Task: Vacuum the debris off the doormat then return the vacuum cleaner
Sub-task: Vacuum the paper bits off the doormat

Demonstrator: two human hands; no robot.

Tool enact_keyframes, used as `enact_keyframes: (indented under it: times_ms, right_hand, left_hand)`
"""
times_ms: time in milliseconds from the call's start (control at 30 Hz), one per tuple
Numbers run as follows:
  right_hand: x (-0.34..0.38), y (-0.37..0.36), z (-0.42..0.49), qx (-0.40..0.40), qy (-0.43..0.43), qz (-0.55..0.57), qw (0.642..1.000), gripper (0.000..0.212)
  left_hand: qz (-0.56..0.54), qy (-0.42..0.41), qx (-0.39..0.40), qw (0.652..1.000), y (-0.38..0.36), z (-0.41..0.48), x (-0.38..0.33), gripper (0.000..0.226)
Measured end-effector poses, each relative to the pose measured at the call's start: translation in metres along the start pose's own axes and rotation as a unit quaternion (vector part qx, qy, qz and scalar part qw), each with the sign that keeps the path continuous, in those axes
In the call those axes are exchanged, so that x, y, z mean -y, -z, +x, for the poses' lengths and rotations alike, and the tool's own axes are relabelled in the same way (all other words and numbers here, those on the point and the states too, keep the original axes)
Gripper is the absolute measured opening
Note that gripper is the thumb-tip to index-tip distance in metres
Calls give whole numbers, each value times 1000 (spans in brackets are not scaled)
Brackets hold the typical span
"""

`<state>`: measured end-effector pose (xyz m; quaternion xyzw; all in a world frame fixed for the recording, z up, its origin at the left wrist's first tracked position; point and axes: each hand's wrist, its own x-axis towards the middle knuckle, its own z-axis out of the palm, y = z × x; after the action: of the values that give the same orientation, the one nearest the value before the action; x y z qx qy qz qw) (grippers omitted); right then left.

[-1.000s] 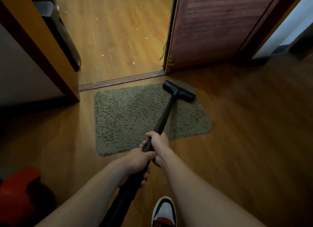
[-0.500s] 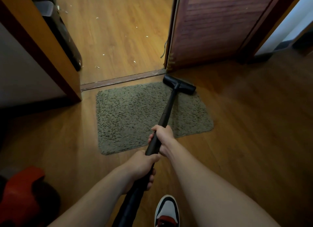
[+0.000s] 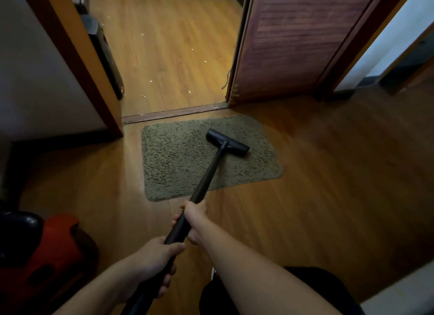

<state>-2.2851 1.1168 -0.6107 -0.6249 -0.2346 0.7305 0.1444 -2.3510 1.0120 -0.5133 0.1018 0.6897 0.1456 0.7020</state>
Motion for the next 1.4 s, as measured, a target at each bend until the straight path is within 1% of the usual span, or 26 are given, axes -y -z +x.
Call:
enact_keyframes:
  times_ms: [167,233,300,367,400,467,533,600,667,700,800,933,1100,1167,1233,1333,1400]
  right_hand:
    - [-45,-18,-37,12,-17,-1,1000,46]
    - [-56,-26,-46,16,-21,13,1000,51]
    - [-58,-33,-45,19,-21,26,999,55]
    - [-53,-38,-40,8,-10,34,999,53]
    - [-49,-39,-32,-4,5,32,999,55]
    - [-33,-40,-14,-18,33,30,999,68]
    - [-15,-46,7,-30,36,34,998,79]
    - [2,-49,32,-53,29,32,998,83]
    - [22,-47,53,-63,32,33,997,77]
    - [31,-43,60,-61,33,38,997,83]
    - [57,-30,77,-67,38,37,996,84]
    - [91,-21,73,-76,33,20,996,83]
    - [127,-10,62,-86,17,-18,996,77]
    - [138,-6,55,-85,7,-34,996,80]
    - [147,-1,54,-84,-5,-43,996,83]
    - [163,10,59,-83,-13,-55,995,84]
    - [177,19,65,-81,-16,-61,995,83]
  left_hand:
    - [15,28,12,999,17,-29,42,24]
    - [16,37,10,999,24,-33,52,25]
    - [30,25,1,999,32,-31,55,23]
    - [54,4,-17,998,38,-25,52,16]
    - [69,-3,-25,997,40,-20,48,13]
    - [99,-15,-39,994,41,-5,36,15]
    - [105,-34,-47,993,44,15,18,20]
    - [102,-53,-54,992,47,35,-3,21]
    - [93,-67,-56,992,49,53,-24,26]
    - [87,-70,-53,992,49,59,-33,27]
    - [69,-68,-39,995,45,66,-60,29]
    - [85,-60,-43,994,39,61,-96,32]
    - [82,-44,-36,995,32,49,-129,28]
    - [88,-32,-33,995,28,47,-138,26]
    - [91,-19,-21,995,24,46,-147,25]
    - [84,0,9,996,16,46,-167,31]
    - [84,3,13,996,9,48,-182,33]
